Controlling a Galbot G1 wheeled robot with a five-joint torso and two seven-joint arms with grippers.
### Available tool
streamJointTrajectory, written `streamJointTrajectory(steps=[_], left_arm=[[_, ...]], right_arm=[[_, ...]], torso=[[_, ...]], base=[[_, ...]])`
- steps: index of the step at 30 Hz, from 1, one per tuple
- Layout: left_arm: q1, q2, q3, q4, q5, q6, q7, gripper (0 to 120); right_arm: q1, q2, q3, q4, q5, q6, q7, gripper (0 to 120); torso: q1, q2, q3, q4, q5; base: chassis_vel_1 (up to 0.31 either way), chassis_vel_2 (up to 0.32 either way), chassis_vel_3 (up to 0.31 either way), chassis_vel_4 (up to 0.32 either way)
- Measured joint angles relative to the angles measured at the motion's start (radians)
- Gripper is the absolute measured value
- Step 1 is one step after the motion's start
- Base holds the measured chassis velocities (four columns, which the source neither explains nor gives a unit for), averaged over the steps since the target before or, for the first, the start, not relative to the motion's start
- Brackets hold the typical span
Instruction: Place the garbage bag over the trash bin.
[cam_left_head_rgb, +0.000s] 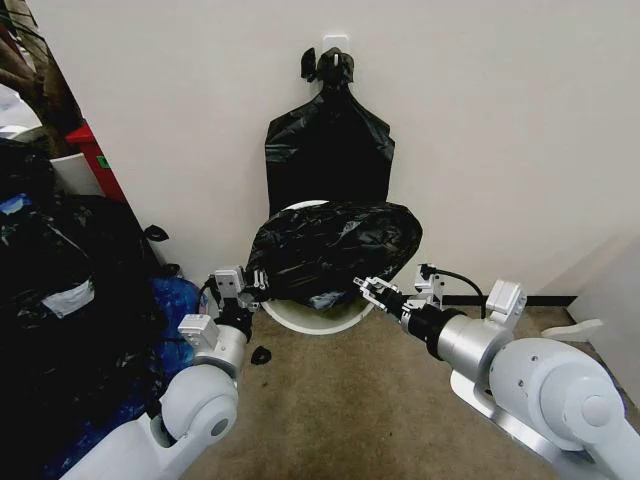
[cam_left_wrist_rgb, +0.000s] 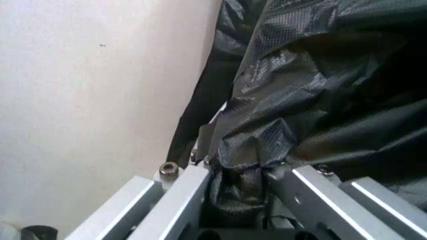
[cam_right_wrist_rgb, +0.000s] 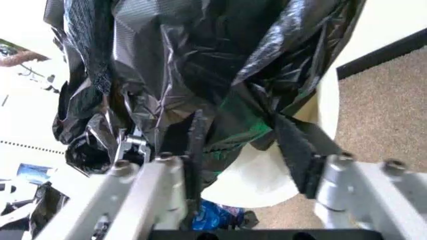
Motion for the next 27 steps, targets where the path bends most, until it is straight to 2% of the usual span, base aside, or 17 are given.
streamJointTrajectory(steps=[1,2,6,11,15,19,23,26,27], left_arm=[[0.000,0.000,0.000,0.000,0.000,0.000,0.000,2],[0.000,0.000,-0.002,0.000,-0.001,0.000,0.000,2],[-0.005,-0.002,-0.003,0.000,-0.004,0.002,0.000,2],[-0.014,-0.005,-0.003,0.000,-0.011,0.004,-0.001,2],[-0.020,-0.007,-0.004,0.000,-0.027,0.010,-0.006,2],[-0.052,-0.016,-0.015,0.007,-0.119,0.040,-0.049,2],[-0.063,-0.018,-0.019,0.012,-0.146,0.050,-0.057,2],[-0.069,-0.017,-0.024,0.009,-0.184,0.063,-0.067,2],[-0.068,-0.010,-0.032,-0.004,-0.214,0.077,-0.069,2]], right_arm=[[0.000,0.000,0.000,0.000,0.000,0.000,0.000,38],[-0.001,-0.003,0.001,0.000,0.000,0.000,0.000,30],[-0.004,-0.011,0.005,-0.001,-0.002,0.001,-0.001,13],[-0.009,-0.011,0.006,-0.001,-0.004,0.001,-0.002,0],[-0.017,-0.011,0.008,-0.001,-0.005,-0.002,-0.003,0],[-0.081,-0.017,0.022,-0.001,-0.007,-0.028,-0.013,0],[-0.123,-0.015,0.027,-0.001,-0.013,-0.042,-0.019,0],[-0.179,-0.010,0.032,-0.001,-0.026,-0.056,-0.024,0],[-0.244,0.004,0.040,-0.001,-0.040,-0.079,-0.030,0]], torso=[[0.000,0.000,0.000,0.0000,0.0000],[0.000,0.000,0.000,0.0000,0.0000],[0.000,0.000,0.000,0.0000,0.0000],[0.000,0.000,0.000,0.0000,0.0000],[0.000,0.000,0.000,0.0000,0.0000],[0.000,0.000,0.000,0.0000,0.0000],[0.000,0.000,0.000,-0.0001,0.0000],[0.000,0.000,0.000,-0.0001,0.0000],[0.000,0.000,0.000,-0.0001,0.0000]], base=[[0.000,0.000,0.000,0.000],[0.000,0.000,0.000,0.000],[0.000,0.000,0.000,0.000],[0.000,0.000,0.000,0.000],[0.000,0.000,0.000,0.000],[0.000,0.000,0.000,0.000],[0.000,0.000,0.000,0.000],[0.000,0.000,0.000,0.000],[0.000,0.000,0.000,0.000]])
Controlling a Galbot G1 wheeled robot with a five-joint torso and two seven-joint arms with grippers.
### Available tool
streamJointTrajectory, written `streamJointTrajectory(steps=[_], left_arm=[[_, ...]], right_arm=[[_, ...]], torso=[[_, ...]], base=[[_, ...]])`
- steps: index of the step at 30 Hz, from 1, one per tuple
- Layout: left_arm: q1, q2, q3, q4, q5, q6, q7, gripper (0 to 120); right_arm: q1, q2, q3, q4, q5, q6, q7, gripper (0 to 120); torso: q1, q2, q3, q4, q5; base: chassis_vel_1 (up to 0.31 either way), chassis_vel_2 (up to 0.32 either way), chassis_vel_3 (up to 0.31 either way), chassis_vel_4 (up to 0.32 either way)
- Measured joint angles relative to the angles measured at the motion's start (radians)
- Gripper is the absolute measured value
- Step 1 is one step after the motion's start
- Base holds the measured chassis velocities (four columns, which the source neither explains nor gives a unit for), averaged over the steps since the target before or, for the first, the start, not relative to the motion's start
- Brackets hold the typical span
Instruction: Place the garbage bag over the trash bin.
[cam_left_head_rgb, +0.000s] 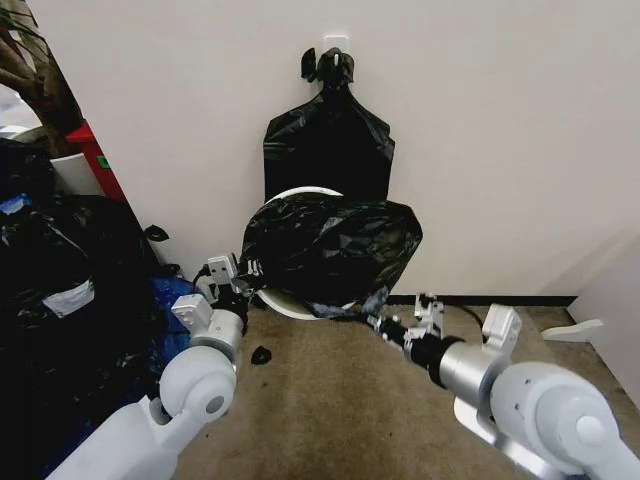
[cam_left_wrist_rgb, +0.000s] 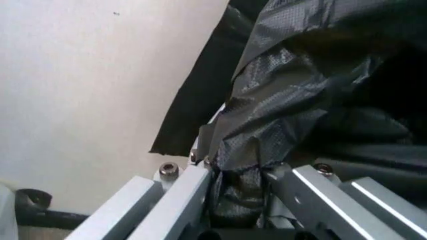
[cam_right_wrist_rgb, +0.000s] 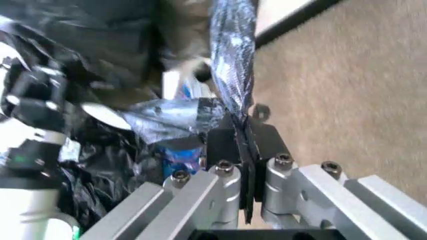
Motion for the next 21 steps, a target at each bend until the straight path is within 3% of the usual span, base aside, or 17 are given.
streamJointTrajectory(steps=[11,21], left_arm=[[-0.008,0.014,-0.019,-0.034,-0.083,0.033,-0.025,2],[-0.006,0.027,-0.027,-0.069,-0.119,0.055,-0.047,2]], right_arm=[[-0.079,0.041,-0.022,0.000,0.005,-0.080,-0.026,0],[-0.057,0.088,-0.116,-0.073,-0.109,-0.096,-0.066,0]], torso=[[0.000,0.000,0.000,0.0000,-0.0001],[0.000,0.000,0.000,0.0001,-0.0002]], base=[[0.000,0.000,0.000,0.000],[0.000,0.000,0.000,0.000]])
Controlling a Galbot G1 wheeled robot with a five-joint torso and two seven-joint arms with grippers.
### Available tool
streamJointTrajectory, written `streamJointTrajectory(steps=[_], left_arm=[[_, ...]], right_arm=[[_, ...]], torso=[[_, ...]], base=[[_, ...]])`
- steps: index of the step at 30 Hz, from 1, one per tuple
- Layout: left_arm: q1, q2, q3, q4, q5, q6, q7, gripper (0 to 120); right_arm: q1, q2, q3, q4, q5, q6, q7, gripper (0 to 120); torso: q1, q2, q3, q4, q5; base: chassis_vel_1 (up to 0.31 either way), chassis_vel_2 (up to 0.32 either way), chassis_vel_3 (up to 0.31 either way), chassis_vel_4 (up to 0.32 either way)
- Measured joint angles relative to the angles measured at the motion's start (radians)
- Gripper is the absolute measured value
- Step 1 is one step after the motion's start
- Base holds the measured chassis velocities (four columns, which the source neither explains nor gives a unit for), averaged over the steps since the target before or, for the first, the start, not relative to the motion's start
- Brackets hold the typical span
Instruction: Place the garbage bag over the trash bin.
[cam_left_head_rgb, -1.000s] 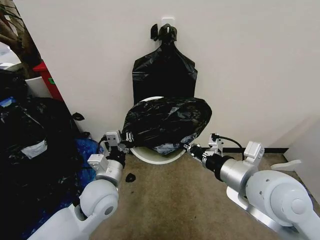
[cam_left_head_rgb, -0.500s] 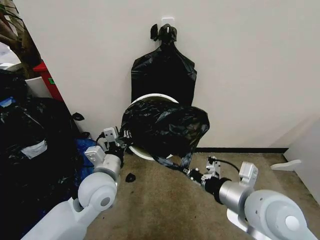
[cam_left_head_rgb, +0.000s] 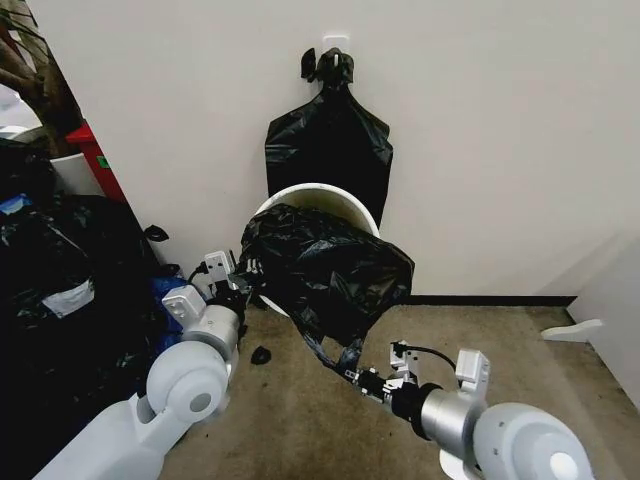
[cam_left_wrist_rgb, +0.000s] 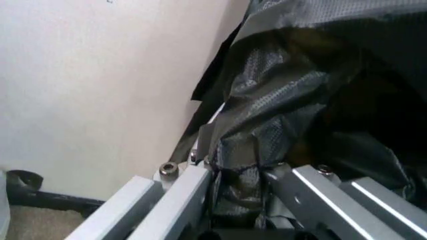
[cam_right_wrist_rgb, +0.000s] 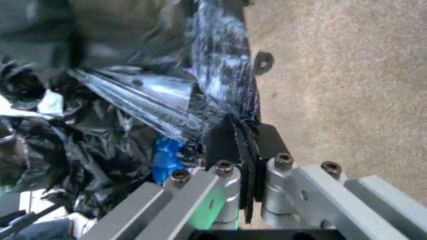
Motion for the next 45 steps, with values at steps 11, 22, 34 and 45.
streamJointTrajectory(steps=[11,22,34,45], left_arm=[[0.009,0.005,-0.003,-0.031,-0.021,0.013,-0.020,2],[0.033,0.016,-0.010,-0.072,-0.042,0.031,-0.044,2],[0.000,0.007,-0.015,-0.034,-0.066,0.041,-0.069,2],[-0.070,-0.007,-0.011,0.027,-0.102,0.045,-0.102,2]], right_arm=[[0.026,0.038,-0.079,-0.128,-0.188,0.005,-0.061,0],[0.112,0.026,-0.059,-0.267,-0.331,0.010,-0.139,0],[0.001,-0.027,-0.047,-0.115,-0.542,-0.008,-0.139,28],[-0.184,-0.050,0.018,-0.039,-0.879,0.005,-0.326,68]], torso=[[0.000,0.000,0.000,-0.0001,0.0000],[0.000,0.000,0.000,0.0000,0.0002],[0.000,0.000,0.000,-0.0002,0.0002],[0.000,0.000,0.000,-0.0001,0.0002]], base=[[0.000,0.000,0.000,0.000],[0.000,0.000,0.000,0.000],[0.000,0.000,0.000,0.000],[0.000,0.000,0.000,0.000]])
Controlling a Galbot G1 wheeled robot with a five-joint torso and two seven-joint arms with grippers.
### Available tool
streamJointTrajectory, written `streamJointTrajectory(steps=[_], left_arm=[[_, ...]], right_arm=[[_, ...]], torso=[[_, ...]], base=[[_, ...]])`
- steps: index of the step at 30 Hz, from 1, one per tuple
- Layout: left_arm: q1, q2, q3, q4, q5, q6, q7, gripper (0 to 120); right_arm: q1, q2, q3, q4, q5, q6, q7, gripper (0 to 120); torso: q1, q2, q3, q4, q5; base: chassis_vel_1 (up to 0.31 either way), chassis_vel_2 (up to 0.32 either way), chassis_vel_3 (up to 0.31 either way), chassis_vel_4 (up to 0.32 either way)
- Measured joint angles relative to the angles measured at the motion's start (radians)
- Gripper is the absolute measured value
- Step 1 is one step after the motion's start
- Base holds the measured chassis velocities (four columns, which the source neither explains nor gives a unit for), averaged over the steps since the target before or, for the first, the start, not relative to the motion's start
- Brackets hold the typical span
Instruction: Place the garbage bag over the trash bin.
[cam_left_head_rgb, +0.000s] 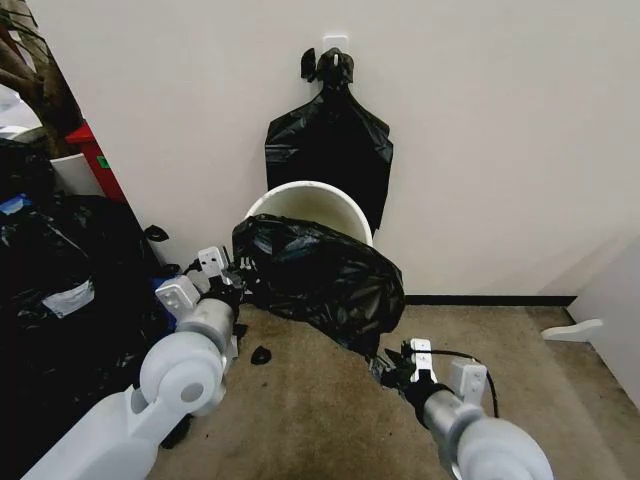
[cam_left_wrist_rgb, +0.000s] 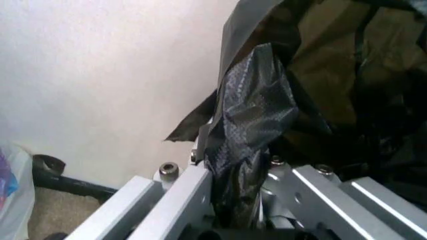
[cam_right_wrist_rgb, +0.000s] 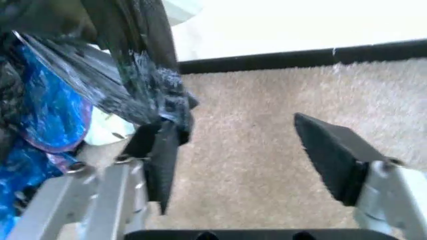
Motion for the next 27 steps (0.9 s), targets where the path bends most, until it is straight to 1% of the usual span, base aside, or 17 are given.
streamJointTrajectory(steps=[2,3,5,6,8,10,15,18,25,27], left_arm=[[-0.007,-0.001,-0.001,0.011,-0.001,0.000,-0.002,2],[-0.008,-0.001,-0.002,0.013,-0.001,0.000,-0.002,2],[-0.013,-0.001,-0.004,0.025,0.000,0.000,-0.002,2],[-0.013,-0.001,-0.004,0.025,0.000,0.000,-0.002,2],[-0.014,-0.002,-0.005,0.034,0.003,0.001,-0.002,2],[-0.015,-0.004,-0.005,0.044,0.005,0.002,-0.002,2],[-0.020,-0.007,-0.004,0.060,0.008,0.002,-0.003,2],[-0.028,-0.011,-0.004,0.072,0.007,0.002,-0.006,2],[-0.047,-0.015,-0.006,0.075,-0.014,0.002,-0.018,2],[-0.053,-0.014,-0.007,0.079,-0.017,0.002,-0.018,2]], right_arm=[[-0.031,0.001,0.014,0.005,-0.058,0.007,-0.022,75],[-0.040,0.001,0.019,0.007,-0.078,0.010,-0.027,77],[-0.066,-0.006,0.037,0.026,-0.144,0.024,-0.045,89],[-0.066,-0.006,0.037,0.026,-0.144,0.024,-0.045,89],[-0.072,-0.013,0.050,0.059,-0.161,0.026,-0.040,97],[-0.072,-0.022,0.059,0.092,-0.160,0.022,-0.028,99],[-0.086,-0.037,0.072,0.113,-0.169,0.018,-0.019,100],[-0.126,-0.043,0.078,0.115,-0.175,0.012,-0.009,100],[-0.182,-0.024,0.070,0.115,-0.201,0.016,-0.002,100],[-0.223,-0.016,0.061,0.115,-0.226,0.028,-0.003,100]], torso=[[0.000,0.000,0.000,0.0000,0.0001],[0.000,0.000,0.000,0.0000,0.0001],[0.000,0.000,0.000,-0.0001,0.0001],[0.000,0.000,0.000,-0.0001,0.0001],[0.000,0.000,0.000,0.0000,0.0000],[0.000,0.000,0.000,0.0002,0.0000],[0.000,0.000,0.000,0.0003,-0.0001],[0.000,0.000,0.000,0.0001,-0.0001],[0.000,0.000,0.000,0.0001,0.0001],[0.000,0.000,0.000,0.0001,0.0000]], base=[[0.000,0.000,0.000,0.000],[0.000,0.000,0.000,0.000],[0.000,0.000,0.000,0.000],[0.000,0.000,0.000,0.000],[0.000,0.000,0.000,0.000],[0.000,0.000,0.000,0.000],[0.000,0.000,0.000,0.000],[0.000,0.000,0.000,0.000],[0.000,0.000,0.000,0.000],[0.000,0.000,0.000,0.000]])
